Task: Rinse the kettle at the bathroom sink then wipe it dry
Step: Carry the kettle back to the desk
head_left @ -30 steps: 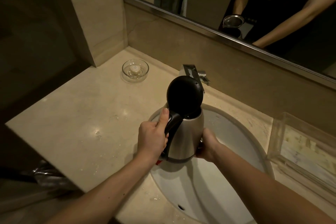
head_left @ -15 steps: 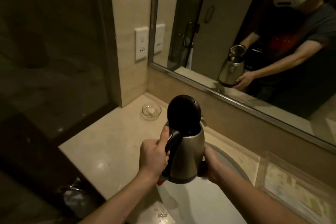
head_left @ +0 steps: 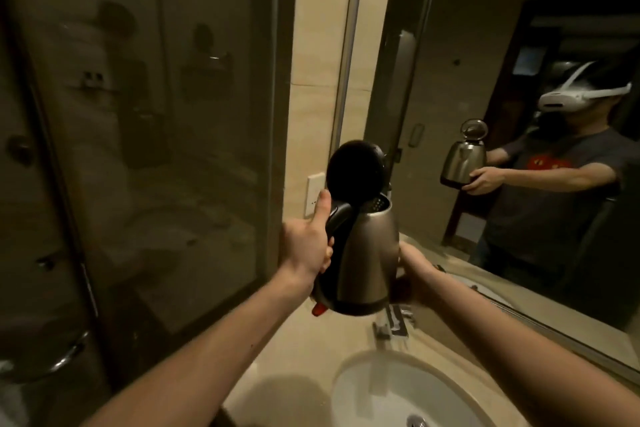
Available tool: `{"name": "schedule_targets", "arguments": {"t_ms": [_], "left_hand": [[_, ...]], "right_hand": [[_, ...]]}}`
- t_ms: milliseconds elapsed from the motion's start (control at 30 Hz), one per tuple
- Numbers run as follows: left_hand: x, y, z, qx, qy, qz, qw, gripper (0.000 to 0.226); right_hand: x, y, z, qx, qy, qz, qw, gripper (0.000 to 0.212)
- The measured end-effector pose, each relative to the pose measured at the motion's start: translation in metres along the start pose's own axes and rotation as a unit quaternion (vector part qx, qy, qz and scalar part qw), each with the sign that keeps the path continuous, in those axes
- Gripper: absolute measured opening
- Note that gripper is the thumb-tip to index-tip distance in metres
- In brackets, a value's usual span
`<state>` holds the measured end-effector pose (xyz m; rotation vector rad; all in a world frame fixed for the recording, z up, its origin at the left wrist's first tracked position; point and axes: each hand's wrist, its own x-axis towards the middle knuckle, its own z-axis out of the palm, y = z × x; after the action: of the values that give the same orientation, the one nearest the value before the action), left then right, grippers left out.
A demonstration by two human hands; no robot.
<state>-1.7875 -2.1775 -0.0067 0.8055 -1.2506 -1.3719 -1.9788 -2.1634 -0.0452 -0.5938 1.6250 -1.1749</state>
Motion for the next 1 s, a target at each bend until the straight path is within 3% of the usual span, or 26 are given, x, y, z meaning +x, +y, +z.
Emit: {"name": "schedule_targets", "arguments": {"t_ms": [233,467,567,667,733,867,1000], "left_hand": [[-0.004,0.075,-0.007,-0.014,0.035,0.045,0.998,0.057],[-0.013,0.101,-0.024,-0.023,0.086,0.062,0.994,0.058],[-0.018,0.107,-0.031,-0.024,0.112,0.064,0.991,0.058],[-0.024,0.111,-0.037,-0.013,0.13,0.07,0.989,0.059],[-0.03,0.114,-0.041,0.001,0.149,0.078,0.986,0.06],[-0.041,0.121,-0.051,0.019,0.194,0.085,0.977,0.063],[-0.053,0.129,-0.066,0.017,0.245,0.096,0.965,0.062]], "right_hand": [[-0.042,-0.066,0.024,-0.089,-0.014,-0.07,0.993,0.027],[-0.055,-0.083,0.037,-0.126,-0.052,-0.087,0.987,0.051],[-0.07,-0.101,0.048,-0.135,-0.023,-0.197,0.971,0.064],[-0.112,-0.129,0.076,-0.109,-0.041,-0.365,0.924,0.063],[-0.131,-0.145,0.1,-0.135,-0.066,-0.426,0.892,0.068],[-0.14,-0.155,0.136,-0.152,-0.052,-0.457,0.875,0.099],[-0.136,-0.156,0.154,-0.184,-0.039,-0.434,0.881,0.112]]}}
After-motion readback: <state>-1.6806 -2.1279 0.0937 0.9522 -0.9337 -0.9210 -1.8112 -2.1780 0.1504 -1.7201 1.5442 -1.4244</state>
